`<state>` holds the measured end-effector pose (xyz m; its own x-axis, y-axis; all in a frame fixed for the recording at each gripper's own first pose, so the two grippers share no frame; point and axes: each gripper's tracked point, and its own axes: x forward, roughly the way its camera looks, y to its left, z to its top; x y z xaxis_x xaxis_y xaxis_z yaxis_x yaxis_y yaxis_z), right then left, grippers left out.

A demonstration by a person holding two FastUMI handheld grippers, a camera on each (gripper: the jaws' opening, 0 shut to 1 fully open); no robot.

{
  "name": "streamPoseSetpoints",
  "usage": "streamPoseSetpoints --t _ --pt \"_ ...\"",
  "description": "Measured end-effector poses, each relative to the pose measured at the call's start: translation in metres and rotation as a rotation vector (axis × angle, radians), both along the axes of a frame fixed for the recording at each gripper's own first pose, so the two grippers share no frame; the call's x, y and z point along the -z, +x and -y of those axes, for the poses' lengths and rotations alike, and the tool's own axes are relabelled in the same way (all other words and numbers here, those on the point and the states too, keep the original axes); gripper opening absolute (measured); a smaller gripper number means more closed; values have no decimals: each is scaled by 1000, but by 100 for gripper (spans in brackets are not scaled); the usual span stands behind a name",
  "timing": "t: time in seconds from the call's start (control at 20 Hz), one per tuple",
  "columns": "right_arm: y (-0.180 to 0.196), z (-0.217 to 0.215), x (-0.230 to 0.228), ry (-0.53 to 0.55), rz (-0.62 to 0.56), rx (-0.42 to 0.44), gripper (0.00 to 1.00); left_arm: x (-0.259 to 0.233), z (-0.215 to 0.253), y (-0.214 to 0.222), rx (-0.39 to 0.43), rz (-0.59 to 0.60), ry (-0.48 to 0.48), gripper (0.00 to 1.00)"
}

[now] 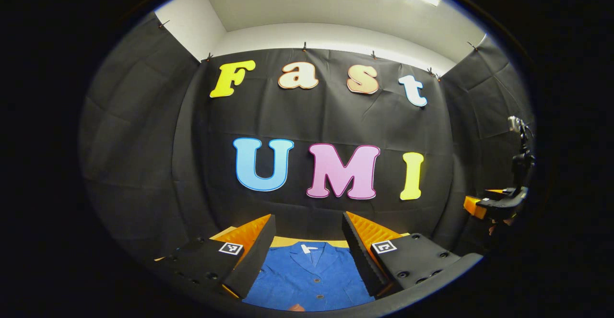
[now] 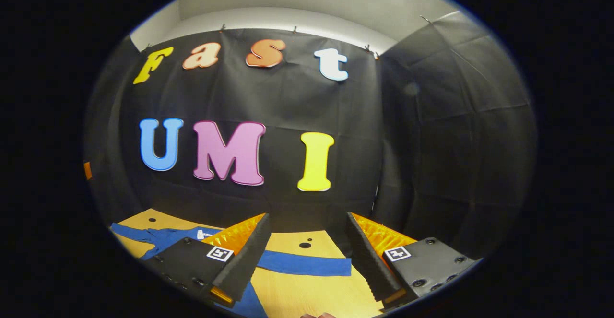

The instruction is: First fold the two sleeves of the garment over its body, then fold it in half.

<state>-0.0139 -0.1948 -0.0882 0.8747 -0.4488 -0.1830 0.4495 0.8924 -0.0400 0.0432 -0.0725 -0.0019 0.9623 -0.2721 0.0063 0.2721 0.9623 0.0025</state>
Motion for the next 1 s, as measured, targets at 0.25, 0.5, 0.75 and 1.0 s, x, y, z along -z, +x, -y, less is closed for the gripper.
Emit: streamPoseSetpoints --t 0.25,0.5,0.75,1.0 --pt "12 39 80 74 -159 85 95 8 -6 20 31 -21 3 80" --pt "35 74 153 111 -325 85 95 26 6 49 73 -67 9 80" --pt "58 127 239 239 -473 118 98 33 37 71 36 -84 18 80" --pt "55 154 352 432 -692 167 95 59 59 82 -4 -152 64 80"
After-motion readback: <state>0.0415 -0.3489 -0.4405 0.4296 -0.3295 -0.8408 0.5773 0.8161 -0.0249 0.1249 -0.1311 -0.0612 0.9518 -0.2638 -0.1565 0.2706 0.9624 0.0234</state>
